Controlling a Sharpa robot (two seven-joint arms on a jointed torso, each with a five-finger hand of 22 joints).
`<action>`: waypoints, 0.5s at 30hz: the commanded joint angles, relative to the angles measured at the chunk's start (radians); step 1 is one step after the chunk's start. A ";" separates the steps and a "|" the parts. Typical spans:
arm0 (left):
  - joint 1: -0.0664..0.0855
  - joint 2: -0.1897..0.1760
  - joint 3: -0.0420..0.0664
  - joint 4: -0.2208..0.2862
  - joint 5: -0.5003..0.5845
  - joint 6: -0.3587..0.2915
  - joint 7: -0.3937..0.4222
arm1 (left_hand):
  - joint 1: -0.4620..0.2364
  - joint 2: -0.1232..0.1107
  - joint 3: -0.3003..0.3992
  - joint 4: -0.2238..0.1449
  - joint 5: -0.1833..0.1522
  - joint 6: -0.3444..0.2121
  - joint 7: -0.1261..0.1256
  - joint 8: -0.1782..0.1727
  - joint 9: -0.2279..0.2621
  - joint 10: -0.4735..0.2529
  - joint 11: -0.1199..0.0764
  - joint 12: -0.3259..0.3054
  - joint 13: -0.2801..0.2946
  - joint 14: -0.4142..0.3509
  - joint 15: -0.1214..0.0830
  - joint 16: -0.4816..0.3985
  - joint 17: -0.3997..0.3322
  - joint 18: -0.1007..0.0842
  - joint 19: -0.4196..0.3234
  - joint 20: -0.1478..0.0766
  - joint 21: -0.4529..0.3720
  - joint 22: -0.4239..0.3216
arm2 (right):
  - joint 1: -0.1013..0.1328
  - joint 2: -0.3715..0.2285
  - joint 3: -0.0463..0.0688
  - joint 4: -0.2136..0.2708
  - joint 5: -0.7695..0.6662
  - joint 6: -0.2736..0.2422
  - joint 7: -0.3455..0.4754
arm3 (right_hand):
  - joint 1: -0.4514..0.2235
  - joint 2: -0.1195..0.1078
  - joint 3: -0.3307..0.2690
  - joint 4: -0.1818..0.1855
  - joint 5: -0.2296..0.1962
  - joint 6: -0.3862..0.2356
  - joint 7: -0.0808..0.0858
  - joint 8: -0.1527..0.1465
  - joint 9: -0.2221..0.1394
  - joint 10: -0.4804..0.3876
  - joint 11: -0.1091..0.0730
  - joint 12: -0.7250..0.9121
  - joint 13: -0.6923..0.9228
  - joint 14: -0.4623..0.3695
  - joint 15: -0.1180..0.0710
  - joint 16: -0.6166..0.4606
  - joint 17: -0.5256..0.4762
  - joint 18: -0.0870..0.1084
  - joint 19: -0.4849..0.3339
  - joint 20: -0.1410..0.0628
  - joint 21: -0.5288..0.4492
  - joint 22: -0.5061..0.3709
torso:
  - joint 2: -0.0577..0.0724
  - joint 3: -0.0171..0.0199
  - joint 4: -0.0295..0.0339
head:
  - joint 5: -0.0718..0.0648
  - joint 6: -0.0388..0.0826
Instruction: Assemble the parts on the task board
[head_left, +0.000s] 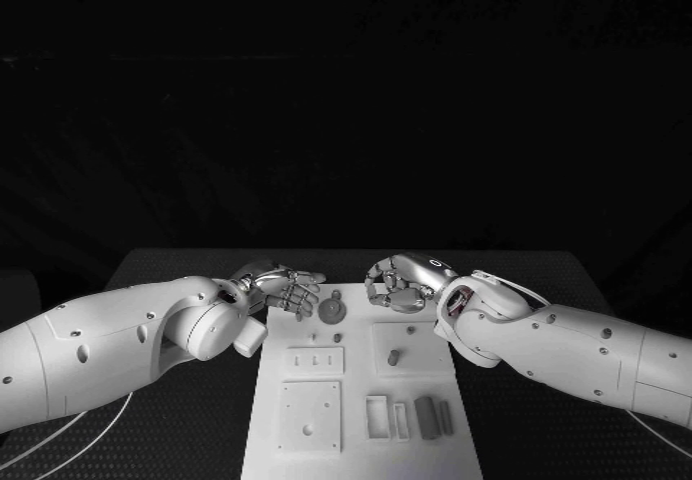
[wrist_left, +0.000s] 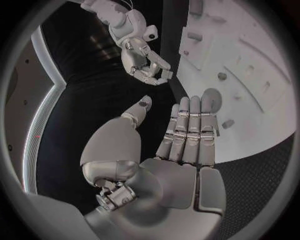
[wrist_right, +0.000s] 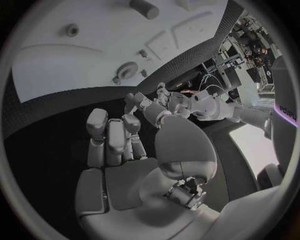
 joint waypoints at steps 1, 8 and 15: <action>0.000 0.013 0.000 0.003 -0.040 0.038 -0.056 | -0.009 -0.002 -0.002 0.003 0.000 0.002 -0.003 -0.004 -0.003 -0.006 0.007 -0.005 0.001 -0.008 0.004 -0.003 0.002 0.006 -0.004 0.001 -0.003 0.001 | 0.000 0.009 0.001 0.020 -0.050 -0.002 -0.034 | 0.008 -0.001 -0.005 -0.001 0.001 0.143 0.002 0.003 0.002 -0.002 -0.009 0.003 0.001 0.006 -0.002 0.003 -0.002 0.099 0.004 -0.003 0.004 0.001 | -0.007 -0.0018 -0.0007 | 0.007 -0.002; 0.000 0.028 -0.006 0.015 -0.063 0.076 -0.075 | -0.006 0.011 -0.001 0.003 0.000 0.020 -0.015 0.002 -0.002 0.010 0.000 0.000 0.008 -0.004 0.003 -0.003 0.009 0.007 -0.002 0.002 -0.003 0.005 | 0.000 0.032 0.003 0.037 -0.057 -0.001 -0.039 | 0.008 -0.001 -0.005 -0.001 0.001 0.143 0.002 0.003 0.003 -0.001 -0.009 0.003 0.001 0.006 -0.003 0.003 -0.003 0.099 0.004 -0.003 0.004 0.000 | -0.007 -0.0037 -0.0009 | 0.009 0.000; 0.000 0.036 -0.008 0.018 -0.080 0.089 -0.071 | -0.010 0.011 -0.004 0.004 0.000 0.025 -0.017 0.003 -0.002 0.013 -0.002 0.001 0.010 -0.003 0.002 -0.002 0.012 0.007 0.000 0.001 -0.003 0.007 | 0.001 0.064 0.004 0.035 -0.057 0.010 -0.038 | 0.008 -0.001 -0.005 -0.001 0.001 0.143 0.001 0.004 0.003 0.000 -0.009 0.002 0.000 0.006 -0.003 0.002 -0.005 0.099 0.005 -0.004 0.004 0.000 | -0.005 -0.0026 -0.0006 | 0.006 -0.001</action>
